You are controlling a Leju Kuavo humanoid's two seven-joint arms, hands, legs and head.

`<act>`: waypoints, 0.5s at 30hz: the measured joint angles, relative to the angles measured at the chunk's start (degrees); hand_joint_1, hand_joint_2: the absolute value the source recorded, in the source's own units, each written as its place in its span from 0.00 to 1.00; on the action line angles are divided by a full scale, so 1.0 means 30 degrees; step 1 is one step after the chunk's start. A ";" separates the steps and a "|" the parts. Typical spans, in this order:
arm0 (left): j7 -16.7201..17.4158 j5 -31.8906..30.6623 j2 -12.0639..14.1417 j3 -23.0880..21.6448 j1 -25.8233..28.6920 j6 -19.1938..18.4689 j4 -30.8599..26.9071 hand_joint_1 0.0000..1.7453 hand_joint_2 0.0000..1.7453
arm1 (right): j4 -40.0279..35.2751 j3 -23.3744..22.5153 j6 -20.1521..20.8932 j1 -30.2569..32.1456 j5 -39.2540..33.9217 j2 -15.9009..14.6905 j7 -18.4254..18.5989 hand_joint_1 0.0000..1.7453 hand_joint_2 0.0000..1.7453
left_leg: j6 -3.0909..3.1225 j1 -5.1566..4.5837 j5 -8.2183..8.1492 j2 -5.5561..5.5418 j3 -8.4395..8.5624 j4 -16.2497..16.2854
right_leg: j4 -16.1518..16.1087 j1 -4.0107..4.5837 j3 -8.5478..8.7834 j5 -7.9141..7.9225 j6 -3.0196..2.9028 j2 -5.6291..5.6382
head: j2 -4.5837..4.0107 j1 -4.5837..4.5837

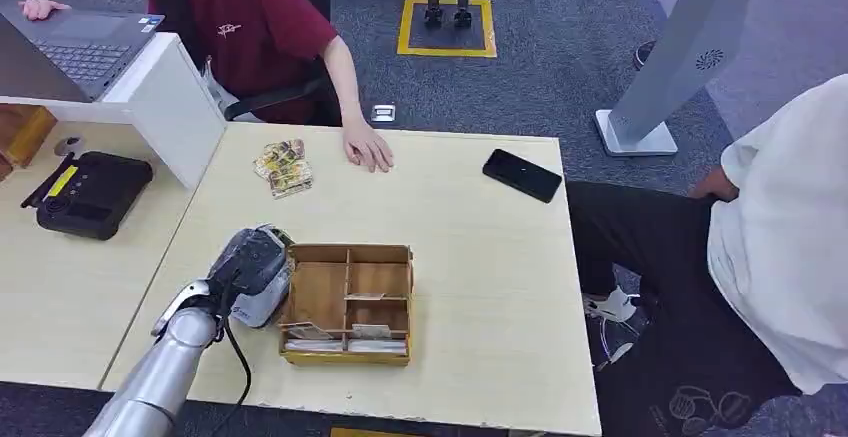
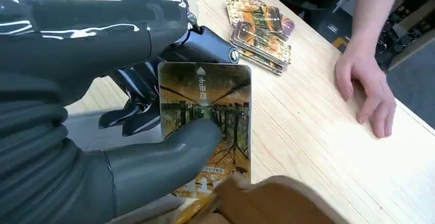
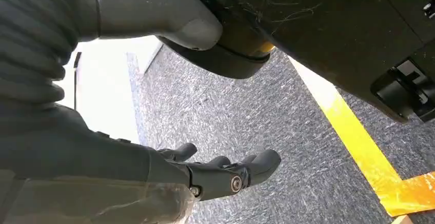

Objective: Pass the card to the sensor for recognition and then transmit it.

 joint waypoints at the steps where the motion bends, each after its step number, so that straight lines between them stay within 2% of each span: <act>1: 0.0007 0.0000 0.0000 -0.0125 0.0139 -0.0045 -0.0184 1.00 1.00 | 0.0000 0.0000 0.0000 0.0000 -0.0008 0.0000 0.0000 0.00 1.00 | 0.0000 0.0000 0.0000 -0.0005 0.0000 0.0000 | 0.0000 0.0000 0.0000 0.0000 0.0000 -0.0005 | 0.0000 0.0000; 15: 0.0350 -0.0095 -0.0029 -0.1320 0.1090 0.0575 -0.1917 1.00 1.00 | -0.0007 0.0000 0.0000 0.0000 -0.0008 -0.0007 -0.0015 0.00 1.00 | 0.0001 0.0000 0.0000 -0.0006 -0.0004 0.0000 | -0.0001 0.0000 0.0000 0.0000 0.0001 -0.0007 | 0.0000 0.0000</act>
